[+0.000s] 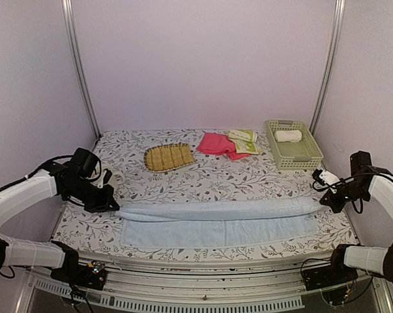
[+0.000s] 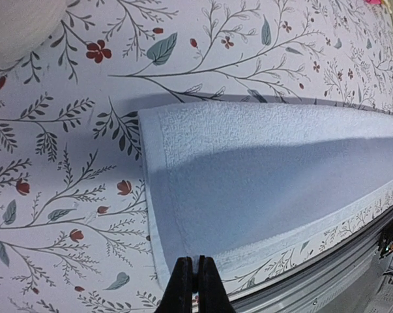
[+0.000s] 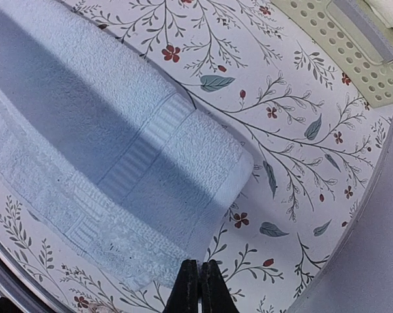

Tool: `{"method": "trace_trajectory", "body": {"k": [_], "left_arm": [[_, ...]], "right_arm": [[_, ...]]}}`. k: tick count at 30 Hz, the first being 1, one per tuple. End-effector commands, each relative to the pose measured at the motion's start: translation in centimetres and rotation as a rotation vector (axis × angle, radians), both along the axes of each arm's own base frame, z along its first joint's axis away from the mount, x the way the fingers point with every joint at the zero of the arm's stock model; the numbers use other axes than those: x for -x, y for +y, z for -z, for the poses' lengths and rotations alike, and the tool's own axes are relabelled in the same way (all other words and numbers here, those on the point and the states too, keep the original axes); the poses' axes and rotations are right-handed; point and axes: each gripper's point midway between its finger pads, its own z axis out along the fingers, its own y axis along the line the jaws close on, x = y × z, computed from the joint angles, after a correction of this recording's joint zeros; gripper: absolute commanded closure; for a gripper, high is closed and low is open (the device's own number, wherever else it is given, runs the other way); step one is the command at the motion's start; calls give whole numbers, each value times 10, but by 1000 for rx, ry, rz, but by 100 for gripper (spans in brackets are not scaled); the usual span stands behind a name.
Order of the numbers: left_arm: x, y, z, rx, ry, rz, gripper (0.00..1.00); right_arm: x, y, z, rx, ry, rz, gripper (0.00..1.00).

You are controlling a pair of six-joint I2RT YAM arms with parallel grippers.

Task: Roll the towels
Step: Fold the towel at the center of the board.

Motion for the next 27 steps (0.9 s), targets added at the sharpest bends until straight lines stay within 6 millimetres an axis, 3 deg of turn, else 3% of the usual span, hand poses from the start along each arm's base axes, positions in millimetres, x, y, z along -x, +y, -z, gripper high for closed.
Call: {"method": "trace_trajectory", "body": {"k": [1, 6, 20, 27], "left_arm": [[12, 7, 2, -44, 56, -6, 100], [21, 9, 10, -60, 108, -1, 100], [39, 0, 33, -91, 229, 66, 100], [50, 3, 37, -109, 265, 72, 100]], "right_arm": [[25, 4, 14, 36, 49, -100, 98], [40, 5, 27, 56, 98, -155, 97], [55, 5, 60, 68, 193, -207, 97], [59, 5, 62, 76, 195, -227, 97]]}}
